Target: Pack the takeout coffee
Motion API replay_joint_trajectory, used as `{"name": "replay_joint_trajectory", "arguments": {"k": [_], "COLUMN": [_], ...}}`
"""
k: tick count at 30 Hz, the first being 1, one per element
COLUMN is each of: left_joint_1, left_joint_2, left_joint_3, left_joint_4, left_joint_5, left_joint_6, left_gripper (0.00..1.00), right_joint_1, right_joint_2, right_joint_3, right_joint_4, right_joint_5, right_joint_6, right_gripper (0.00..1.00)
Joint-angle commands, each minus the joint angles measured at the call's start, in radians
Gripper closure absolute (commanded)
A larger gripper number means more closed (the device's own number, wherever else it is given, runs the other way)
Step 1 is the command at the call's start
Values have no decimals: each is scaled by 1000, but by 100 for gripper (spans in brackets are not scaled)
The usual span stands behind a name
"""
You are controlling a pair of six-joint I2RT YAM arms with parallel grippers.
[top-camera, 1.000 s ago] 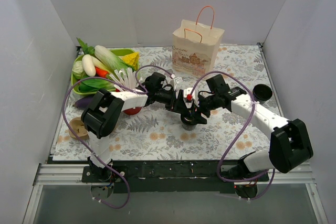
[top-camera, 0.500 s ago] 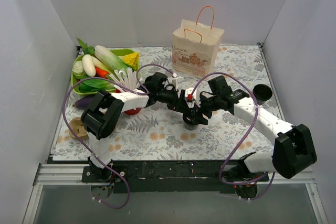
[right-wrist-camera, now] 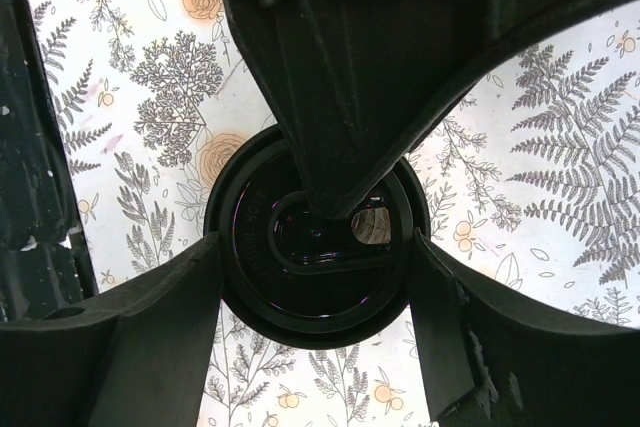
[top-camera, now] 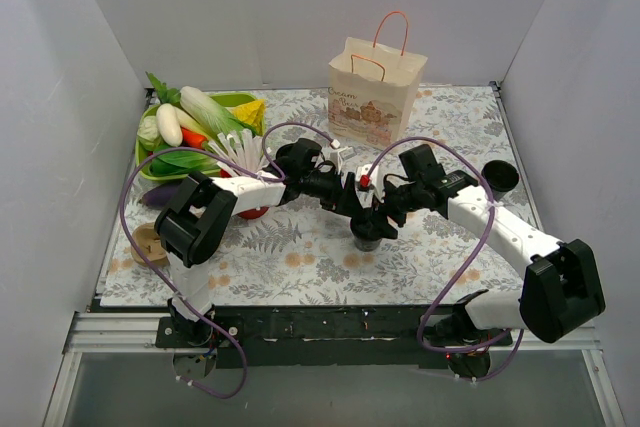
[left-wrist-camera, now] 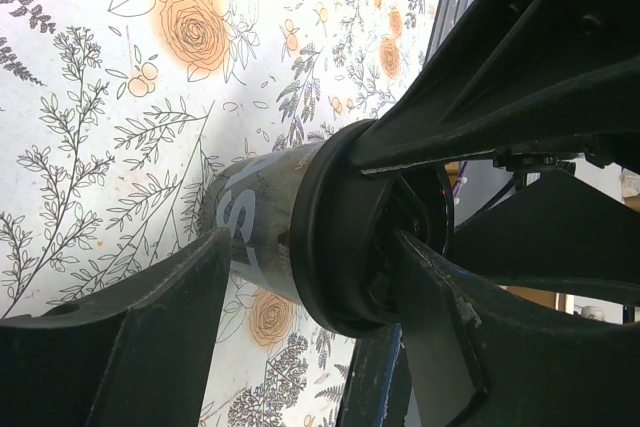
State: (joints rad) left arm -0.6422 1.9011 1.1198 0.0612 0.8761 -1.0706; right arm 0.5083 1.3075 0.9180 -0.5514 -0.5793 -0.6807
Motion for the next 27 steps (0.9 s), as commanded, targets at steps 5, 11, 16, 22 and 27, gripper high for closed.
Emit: {"name": "replay_joint_trajectory", "arguments": {"k": [5, 11, 16, 22, 27], "left_joint_1": [30, 30, 32, 30, 30], "left_joint_2": [9, -10, -33, -25, -27], "left_joint_3": [-61, -55, -51, -40, -34], "left_joint_4": [-136, -123, -97, -86, -75], "left_joint_5": [-172, -114, -13, 30, 57], "left_joint_6": [118, 129, 130, 127, 121], "left_gripper": [39, 37, 35, 34, 34], "right_joint_1": [-28, -28, -28, -28, -36], "right_joint_2": [-88, -91, -131, -145, -175], "right_joint_3": [12, -64, -134, -157, -179], "right_joint_4": [-26, -38, 4, 22, 53], "right_joint_5": [63, 98, 105, 122, 153], "right_joint_6": [44, -36, -28, -20, -3], "right_gripper": [28, 33, 36, 39, 40]}}
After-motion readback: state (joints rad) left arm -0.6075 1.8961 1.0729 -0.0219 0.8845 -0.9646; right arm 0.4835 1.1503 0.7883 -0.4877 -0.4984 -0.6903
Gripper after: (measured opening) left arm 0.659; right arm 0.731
